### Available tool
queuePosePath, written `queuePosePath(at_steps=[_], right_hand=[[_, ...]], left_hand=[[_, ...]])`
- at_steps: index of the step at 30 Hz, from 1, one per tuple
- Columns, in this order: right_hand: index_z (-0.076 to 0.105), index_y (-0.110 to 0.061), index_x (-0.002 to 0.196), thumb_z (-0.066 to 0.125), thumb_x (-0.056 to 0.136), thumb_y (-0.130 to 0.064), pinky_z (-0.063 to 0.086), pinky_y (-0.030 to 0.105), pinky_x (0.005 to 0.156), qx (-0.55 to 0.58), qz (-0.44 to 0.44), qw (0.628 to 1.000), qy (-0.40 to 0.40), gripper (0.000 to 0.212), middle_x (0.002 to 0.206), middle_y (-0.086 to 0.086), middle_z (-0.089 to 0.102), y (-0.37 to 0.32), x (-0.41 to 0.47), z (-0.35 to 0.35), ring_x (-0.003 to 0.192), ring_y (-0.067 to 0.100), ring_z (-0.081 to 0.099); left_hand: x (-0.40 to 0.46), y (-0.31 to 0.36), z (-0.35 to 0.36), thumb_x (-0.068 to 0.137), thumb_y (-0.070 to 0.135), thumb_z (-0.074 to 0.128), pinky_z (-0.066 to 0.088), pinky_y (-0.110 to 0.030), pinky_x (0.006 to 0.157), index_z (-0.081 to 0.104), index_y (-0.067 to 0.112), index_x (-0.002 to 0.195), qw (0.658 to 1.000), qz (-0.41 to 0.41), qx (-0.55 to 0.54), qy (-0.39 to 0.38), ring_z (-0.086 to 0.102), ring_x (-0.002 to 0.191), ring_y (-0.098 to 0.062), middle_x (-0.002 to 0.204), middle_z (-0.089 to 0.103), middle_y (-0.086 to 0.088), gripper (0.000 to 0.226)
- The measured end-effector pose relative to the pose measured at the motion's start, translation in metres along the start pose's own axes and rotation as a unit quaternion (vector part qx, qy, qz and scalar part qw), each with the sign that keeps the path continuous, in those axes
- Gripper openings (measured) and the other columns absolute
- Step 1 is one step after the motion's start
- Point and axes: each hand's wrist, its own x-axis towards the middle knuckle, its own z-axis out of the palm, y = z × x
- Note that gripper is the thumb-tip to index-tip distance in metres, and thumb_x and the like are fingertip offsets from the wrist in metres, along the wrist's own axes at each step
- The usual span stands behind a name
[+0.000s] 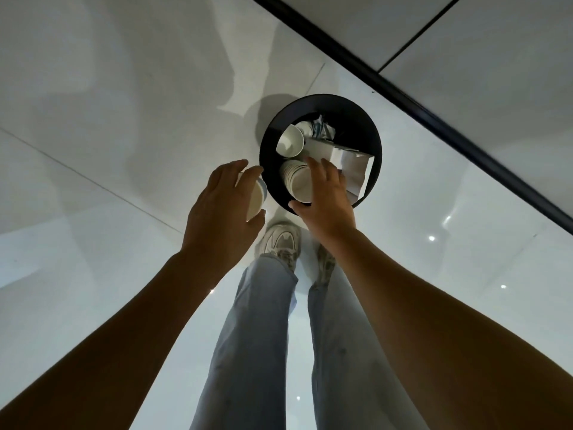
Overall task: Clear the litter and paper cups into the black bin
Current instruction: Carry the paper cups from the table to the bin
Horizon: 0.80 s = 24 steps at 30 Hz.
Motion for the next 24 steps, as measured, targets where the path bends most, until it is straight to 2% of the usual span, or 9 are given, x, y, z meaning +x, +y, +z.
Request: queuePosePath(at_steps=[4, 8, 17, 21, 24], right_hand=[[0.030, -0.022, 0.146, 0.070, 0.083, -0.017, 0.046, 0.042, 0.100, 0.036, 0.021, 0.999, 0.013, 0.075, 0.144, 0.005, 0.038, 0.008, -0.024, -0.021, 0.132, 0.027, 0.038], [0.030, -0.026, 0.145, 0.065, 0.088, -0.017, 0.045, 0.034, 0.099, 0.048, 0.050, 0.998, 0.010, 0.068, 0.149, 0.001, 0.038, 0.020, -0.046, -0.048, 0.132, 0.023, 0.042], [0.037, -0.020, 0.143, 0.061, 0.089, -0.017, 0.044, 0.029, 0.091, 0.065, 0.057, 0.995, 0.054, 0.059, 0.142, 0.002, 0.043, 0.054, -0.061, -0.088, 0.122, 0.024, 0.049], [0.037, -0.019, 0.144, 0.060, 0.091, -0.019, 0.044, 0.029, 0.097, 0.078, 0.063, 0.992, 0.073, 0.058, 0.145, 0.002, 0.041, 0.069, -0.055, -0.089, 0.125, 0.023, 0.048], [0.037, -0.020, 0.144, 0.060, 0.092, -0.021, 0.044, 0.029, 0.098, 0.085, 0.067, 0.991, 0.081, 0.058, 0.146, 0.002, 0.042, 0.073, -0.054, -0.083, 0.126, 0.022, 0.048]], left_hand=[[0.002, 0.024, -0.005, 0.080, 0.028, 0.073, 0.049, -0.041, 0.093, 0.048, 0.011, 0.135, 0.999, 0.028, 0.019, -0.007, 0.045, 0.127, -0.030, 0.140, 0.047, -0.012, 0.063], [0.009, 0.053, -0.003, 0.076, 0.022, 0.078, 0.049, -0.041, 0.093, 0.054, 0.007, 0.129, 0.995, 0.094, 0.037, -0.013, 0.054, 0.120, -0.033, 0.131, 0.055, -0.015, 0.060], [0.048, 0.072, 0.035, 0.085, 0.023, 0.069, 0.043, -0.040, 0.102, 0.047, 0.008, 0.135, 0.972, 0.168, 0.142, -0.081, 0.041, 0.132, -0.031, 0.139, 0.047, -0.014, 0.056], [0.062, 0.068, 0.058, 0.090, 0.027, 0.061, 0.034, -0.039, 0.111, 0.039, 0.011, 0.140, 0.951, 0.203, 0.208, -0.105, 0.034, 0.136, -0.030, 0.141, 0.043, -0.013, 0.057], [0.065, 0.064, 0.075, 0.092, 0.030, 0.058, 0.031, -0.038, 0.113, 0.034, 0.014, 0.142, 0.942, 0.197, 0.245, -0.117, 0.030, 0.138, -0.028, 0.144, 0.039, -0.010, 0.058]])
